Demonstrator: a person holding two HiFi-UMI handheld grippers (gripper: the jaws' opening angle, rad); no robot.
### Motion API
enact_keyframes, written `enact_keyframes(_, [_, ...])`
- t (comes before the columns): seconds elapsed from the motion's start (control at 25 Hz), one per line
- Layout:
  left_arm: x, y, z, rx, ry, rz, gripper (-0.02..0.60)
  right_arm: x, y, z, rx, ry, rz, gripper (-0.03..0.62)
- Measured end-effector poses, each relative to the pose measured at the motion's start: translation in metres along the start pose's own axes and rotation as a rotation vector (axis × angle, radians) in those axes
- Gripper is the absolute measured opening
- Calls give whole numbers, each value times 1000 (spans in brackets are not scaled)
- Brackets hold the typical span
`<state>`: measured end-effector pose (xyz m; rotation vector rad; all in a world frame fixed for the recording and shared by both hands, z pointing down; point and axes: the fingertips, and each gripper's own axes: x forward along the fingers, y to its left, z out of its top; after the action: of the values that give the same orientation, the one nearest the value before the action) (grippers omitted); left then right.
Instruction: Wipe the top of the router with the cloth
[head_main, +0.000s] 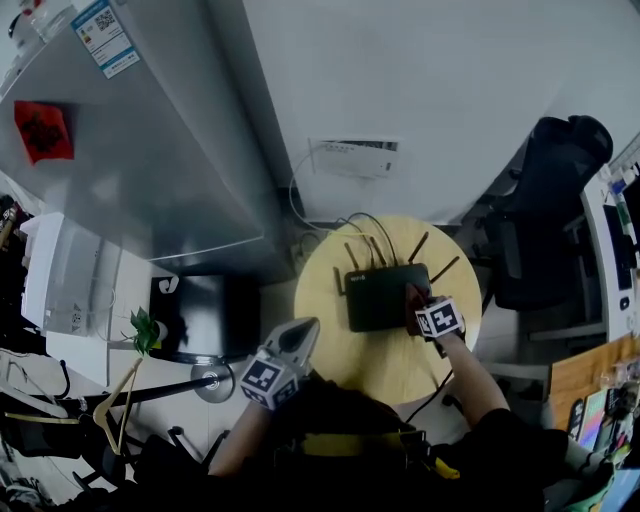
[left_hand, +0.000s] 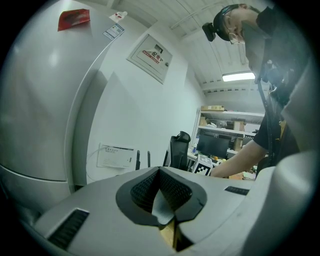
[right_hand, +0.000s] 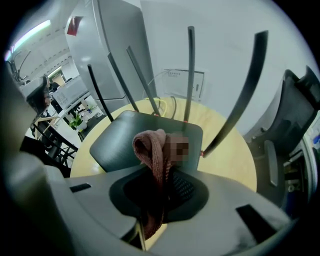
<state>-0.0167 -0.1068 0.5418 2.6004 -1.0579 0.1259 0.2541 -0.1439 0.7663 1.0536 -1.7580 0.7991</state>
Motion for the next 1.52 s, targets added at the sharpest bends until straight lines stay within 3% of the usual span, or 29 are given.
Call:
enact_keyframes(0.64, [-17,-4,3,10,-29,59,0,-11,-46,-20,52,-9,-57,64])
enact_keyframes(1.08, [-39,-26,-7,-8,-73,135,0,-17,-68,-27,-32,26,-154,64])
enact_keyframes(1.32, [-61,-19,-17,-23,-99,176,0,-35,-52,-6,-96,-71,-182,63])
enact_keyframes(1.52, [-63,-11,-2,0,-121,132,0,-64,-18,16,-177,-164,-171,63])
